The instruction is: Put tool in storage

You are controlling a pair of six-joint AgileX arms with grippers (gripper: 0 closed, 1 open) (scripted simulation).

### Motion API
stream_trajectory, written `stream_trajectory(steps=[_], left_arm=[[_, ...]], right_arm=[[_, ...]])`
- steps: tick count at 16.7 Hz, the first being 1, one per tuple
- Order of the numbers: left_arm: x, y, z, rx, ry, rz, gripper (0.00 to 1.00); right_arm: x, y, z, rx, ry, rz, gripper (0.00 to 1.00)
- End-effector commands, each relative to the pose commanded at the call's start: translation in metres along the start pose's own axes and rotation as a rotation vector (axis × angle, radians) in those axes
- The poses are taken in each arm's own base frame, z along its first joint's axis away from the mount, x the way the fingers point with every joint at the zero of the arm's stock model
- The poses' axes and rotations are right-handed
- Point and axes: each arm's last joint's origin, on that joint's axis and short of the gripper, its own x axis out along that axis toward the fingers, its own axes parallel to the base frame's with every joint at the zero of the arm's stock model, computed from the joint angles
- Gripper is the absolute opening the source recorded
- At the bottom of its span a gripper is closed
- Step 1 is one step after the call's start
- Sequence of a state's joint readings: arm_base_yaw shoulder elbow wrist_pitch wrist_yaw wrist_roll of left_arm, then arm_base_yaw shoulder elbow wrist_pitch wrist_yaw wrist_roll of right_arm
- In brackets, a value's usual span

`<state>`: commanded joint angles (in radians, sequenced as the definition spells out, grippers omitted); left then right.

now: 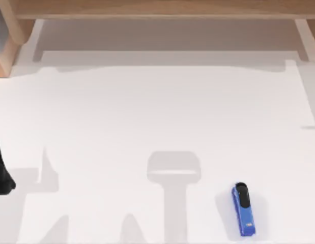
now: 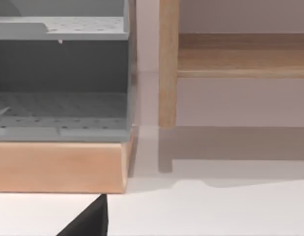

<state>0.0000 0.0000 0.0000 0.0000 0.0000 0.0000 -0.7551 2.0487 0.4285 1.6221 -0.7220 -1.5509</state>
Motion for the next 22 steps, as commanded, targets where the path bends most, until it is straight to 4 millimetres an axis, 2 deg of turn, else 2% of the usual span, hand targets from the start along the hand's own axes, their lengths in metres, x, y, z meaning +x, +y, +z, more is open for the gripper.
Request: stream_trajectory(steps=[2,5,10,13,16,19,22], left_arm=[[0.0,0.0,0.0,0.0,0.0,0.0,1.0],[0.0,0.0,0.0,0.0,0.0,0.0,1.0],[0.0,0.0,0.0,0.0,0.0,0.0,1.0],[0.0,0.0,0.0,0.0,0.0,0.0,1.0],[0.0,0.0,0.0,0.0,0.0,0.0,1.0],[0.0,0.0,0.0,0.0,0.0,0.0,1.0],[0.0,0.0,0.0,0.0,0.0,0.0,1.0]], right_arm=[[0.0,-0.001,0.002,0.009,-0.005,0.002,1.0],[0.003,-0.009,0.016,0.097,-0.053,0.029,1.0],[0.023,-0.029,0.064,0.424,-0.196,0.163,1.0],[0.045,-0.045,0.102,0.674,-0.257,0.303,1.0],[0.062,-0.057,0.149,0.939,-0.243,0.519,1.0],[0.069,-0.064,0.201,1.167,-0.123,0.78,1.0],[0.063,-0.07,0.251,1.312,0.103,1.022,1.0]])
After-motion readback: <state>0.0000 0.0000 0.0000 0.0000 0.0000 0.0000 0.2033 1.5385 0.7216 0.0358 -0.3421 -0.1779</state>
